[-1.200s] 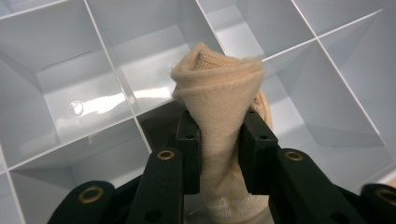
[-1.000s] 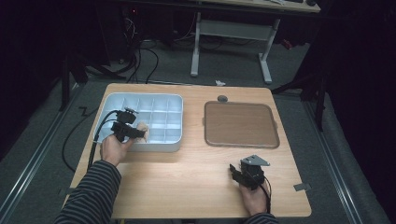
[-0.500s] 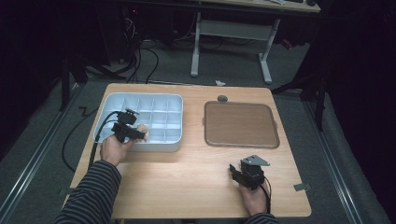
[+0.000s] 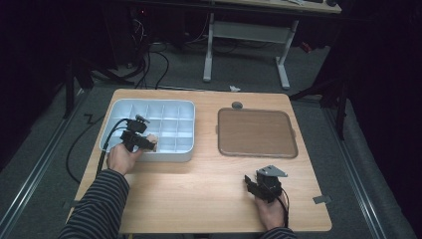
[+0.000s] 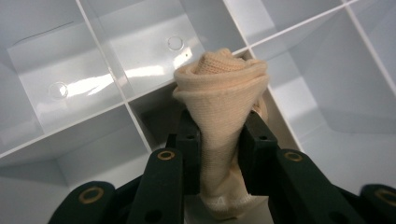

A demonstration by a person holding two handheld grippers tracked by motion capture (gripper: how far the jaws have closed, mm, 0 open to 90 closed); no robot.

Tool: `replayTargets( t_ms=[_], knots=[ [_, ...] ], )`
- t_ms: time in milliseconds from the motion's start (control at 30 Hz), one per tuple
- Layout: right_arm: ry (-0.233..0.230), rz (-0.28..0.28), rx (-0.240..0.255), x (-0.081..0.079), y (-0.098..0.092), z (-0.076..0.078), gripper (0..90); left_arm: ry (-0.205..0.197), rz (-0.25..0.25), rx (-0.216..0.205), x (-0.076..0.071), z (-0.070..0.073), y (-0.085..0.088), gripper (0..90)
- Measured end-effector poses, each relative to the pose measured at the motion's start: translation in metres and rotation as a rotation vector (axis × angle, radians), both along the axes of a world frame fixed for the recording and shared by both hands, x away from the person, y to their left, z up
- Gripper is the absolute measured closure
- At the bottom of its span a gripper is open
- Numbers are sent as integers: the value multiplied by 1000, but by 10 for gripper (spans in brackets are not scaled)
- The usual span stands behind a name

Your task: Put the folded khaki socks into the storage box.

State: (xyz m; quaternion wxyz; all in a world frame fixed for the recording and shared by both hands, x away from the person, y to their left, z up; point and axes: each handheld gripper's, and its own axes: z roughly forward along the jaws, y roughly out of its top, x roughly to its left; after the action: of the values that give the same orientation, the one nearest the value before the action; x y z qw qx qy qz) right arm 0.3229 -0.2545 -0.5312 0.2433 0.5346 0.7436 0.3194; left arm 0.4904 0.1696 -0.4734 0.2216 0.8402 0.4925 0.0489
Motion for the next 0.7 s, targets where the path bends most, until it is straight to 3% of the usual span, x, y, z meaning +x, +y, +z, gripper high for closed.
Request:
replayTargets(
  t_ms=[167, 300, 500, 700],
  knots=[
    [0, 1, 0, 0, 0, 0, 478, 18, 7, 1, 1, -3, -1, 691],
    [1, 1, 0, 0, 0, 0, 477, 11, 9, -31, -1, 2, 0, 581],
    [1, 2, 0, 0, 0, 0, 477, -56, 35, -73, -7, 15, 5, 513],
    [1, 3, 0, 0, 0, 0, 475, -144, 85, -101, -8, 22, 5, 550]
  ],
)
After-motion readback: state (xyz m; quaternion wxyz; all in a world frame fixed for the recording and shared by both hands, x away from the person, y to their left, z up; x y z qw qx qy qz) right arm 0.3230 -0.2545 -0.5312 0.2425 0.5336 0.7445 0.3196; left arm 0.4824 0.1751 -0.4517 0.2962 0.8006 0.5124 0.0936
